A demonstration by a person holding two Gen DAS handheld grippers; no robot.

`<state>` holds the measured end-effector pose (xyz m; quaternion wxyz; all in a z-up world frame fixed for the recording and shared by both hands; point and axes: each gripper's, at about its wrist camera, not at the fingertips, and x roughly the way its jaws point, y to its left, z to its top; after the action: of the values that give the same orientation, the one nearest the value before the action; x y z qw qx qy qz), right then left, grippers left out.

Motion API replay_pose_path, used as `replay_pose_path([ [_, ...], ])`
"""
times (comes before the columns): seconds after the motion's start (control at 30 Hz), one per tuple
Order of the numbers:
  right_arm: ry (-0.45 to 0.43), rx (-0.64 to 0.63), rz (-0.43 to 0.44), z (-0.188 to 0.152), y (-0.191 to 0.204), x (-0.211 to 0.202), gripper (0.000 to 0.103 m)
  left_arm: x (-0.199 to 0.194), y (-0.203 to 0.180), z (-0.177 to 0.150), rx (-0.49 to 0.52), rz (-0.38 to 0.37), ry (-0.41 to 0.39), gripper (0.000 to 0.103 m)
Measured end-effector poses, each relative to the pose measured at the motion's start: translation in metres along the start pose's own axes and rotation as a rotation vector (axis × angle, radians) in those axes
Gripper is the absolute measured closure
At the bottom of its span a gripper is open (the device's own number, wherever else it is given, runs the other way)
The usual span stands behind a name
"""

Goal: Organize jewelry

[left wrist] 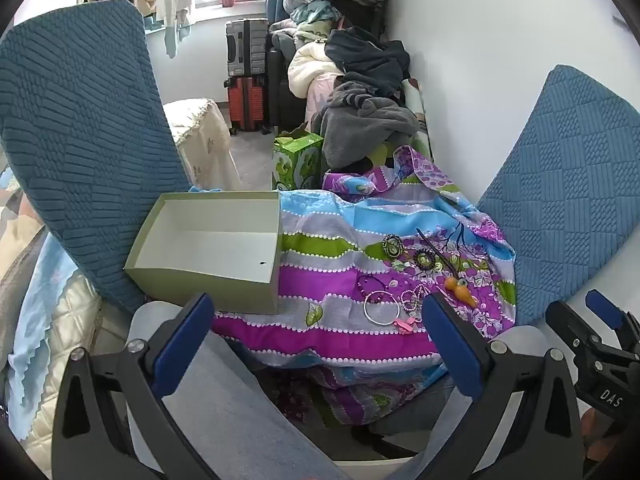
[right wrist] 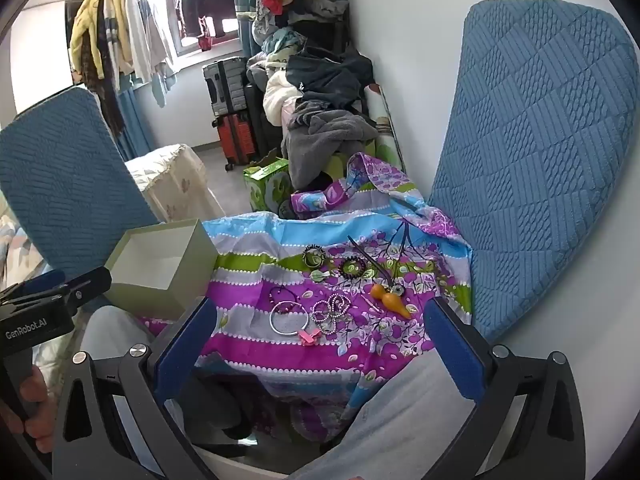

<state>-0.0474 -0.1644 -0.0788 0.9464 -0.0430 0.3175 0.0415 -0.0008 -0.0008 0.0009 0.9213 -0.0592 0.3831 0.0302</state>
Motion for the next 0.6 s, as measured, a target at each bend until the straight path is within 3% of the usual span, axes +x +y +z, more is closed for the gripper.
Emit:
replay_pose_path([
  [0.6,-0.003,0.017,-0.025,-0.002,-0.004,-0.002,0.0,0.007,0.003,-0.007,-0.006,-0.005,0.027,0.0],
])
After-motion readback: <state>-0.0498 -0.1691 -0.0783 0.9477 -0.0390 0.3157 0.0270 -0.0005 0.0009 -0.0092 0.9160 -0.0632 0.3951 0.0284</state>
